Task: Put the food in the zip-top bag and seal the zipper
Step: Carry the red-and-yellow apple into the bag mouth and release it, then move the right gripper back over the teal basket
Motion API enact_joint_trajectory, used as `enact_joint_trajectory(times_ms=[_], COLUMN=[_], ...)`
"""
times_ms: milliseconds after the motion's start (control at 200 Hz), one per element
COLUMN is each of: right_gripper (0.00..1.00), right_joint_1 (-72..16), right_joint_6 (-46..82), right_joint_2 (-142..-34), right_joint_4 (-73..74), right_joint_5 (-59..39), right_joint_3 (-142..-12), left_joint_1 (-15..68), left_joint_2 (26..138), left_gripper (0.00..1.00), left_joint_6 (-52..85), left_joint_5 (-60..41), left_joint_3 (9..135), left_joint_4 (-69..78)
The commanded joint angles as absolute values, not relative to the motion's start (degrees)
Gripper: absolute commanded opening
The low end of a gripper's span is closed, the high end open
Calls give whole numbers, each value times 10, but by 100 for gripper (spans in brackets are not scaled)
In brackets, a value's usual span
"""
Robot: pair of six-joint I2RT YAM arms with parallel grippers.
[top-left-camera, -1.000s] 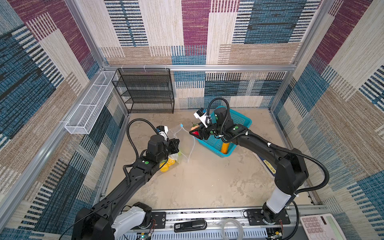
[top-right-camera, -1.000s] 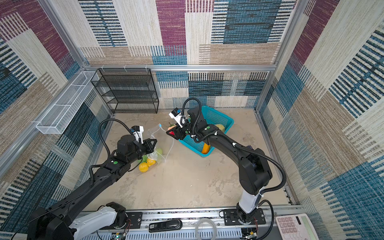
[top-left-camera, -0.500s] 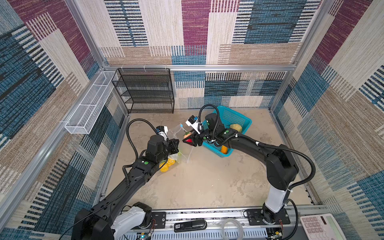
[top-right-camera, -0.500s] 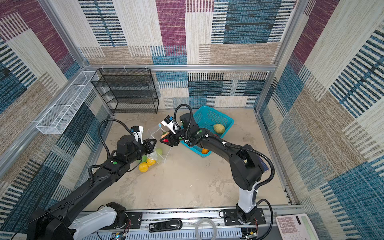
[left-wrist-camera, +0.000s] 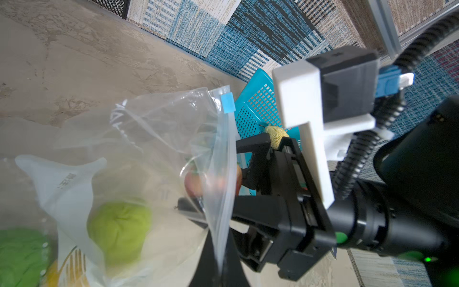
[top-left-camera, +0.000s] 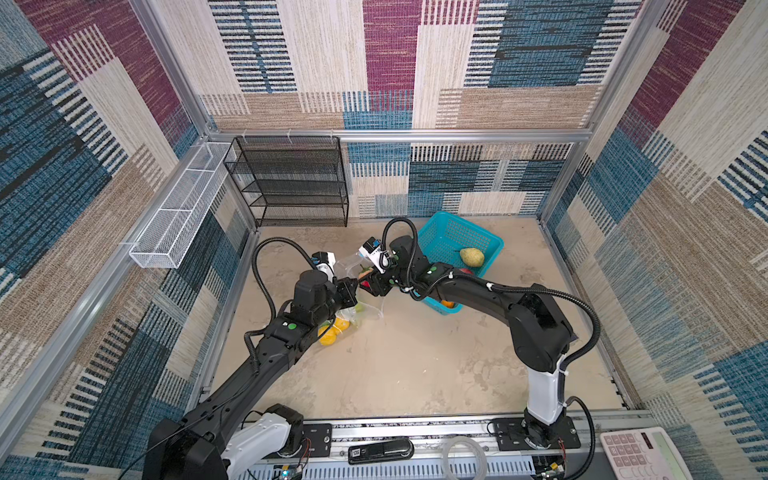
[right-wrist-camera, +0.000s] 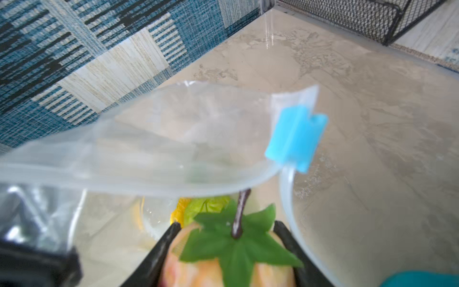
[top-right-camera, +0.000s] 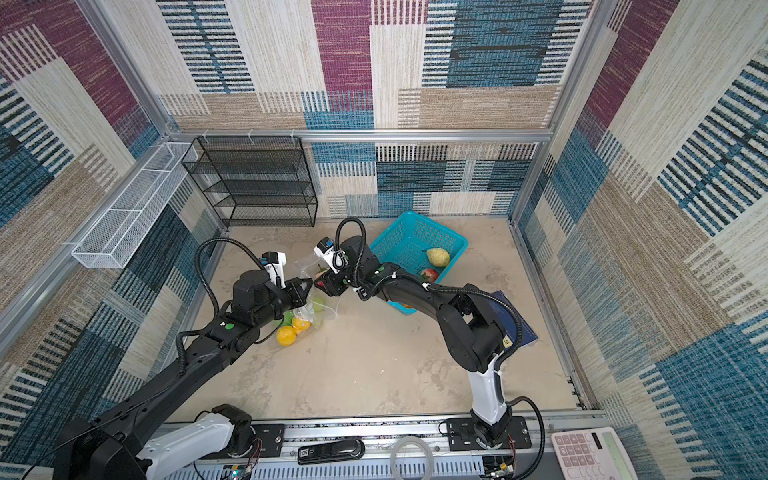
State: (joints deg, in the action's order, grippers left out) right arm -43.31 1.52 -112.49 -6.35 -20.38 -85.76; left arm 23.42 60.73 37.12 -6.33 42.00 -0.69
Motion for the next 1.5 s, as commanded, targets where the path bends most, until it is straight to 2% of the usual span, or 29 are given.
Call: enact_joint_trajectory(times_ms=[0, 225, 501, 676, 836, 1232, 1497], right_gripper=[61, 77, 77, 78, 78, 85, 89], right_joint_1=[-443, -446, -446, -446, -429, -271, -162], right_joint_6=[35, 34, 28, -4, -49, -69, -66], right_joint_2=[-1128, -1125, -1098, -1079, -1089, -1105, -1166], right_joint_4=[-53, -55, -51, -75, -157, -296, -342], right_joint_5=[-144, -156, -144, -62, 55, 139, 128], right_joint_3=[-862, -860, -860, -875, -929, -966, -1034], left_joint_1=[235, 235, 235, 235, 235, 234, 235], left_joint_2=[606, 602, 596, 593, 587, 583, 599], left_gripper=[0, 0, 0, 0, 0, 0, 0], left_joint_6=[369, 369, 367, 367, 362, 355, 359], left_joint_5=[-62, -61, -58, -56, -52, -44, -50], left_joint_3=[417, 417, 413, 410, 409, 404, 408], left_joint_4=[8, 5, 2, 3, -6, -6, 5])
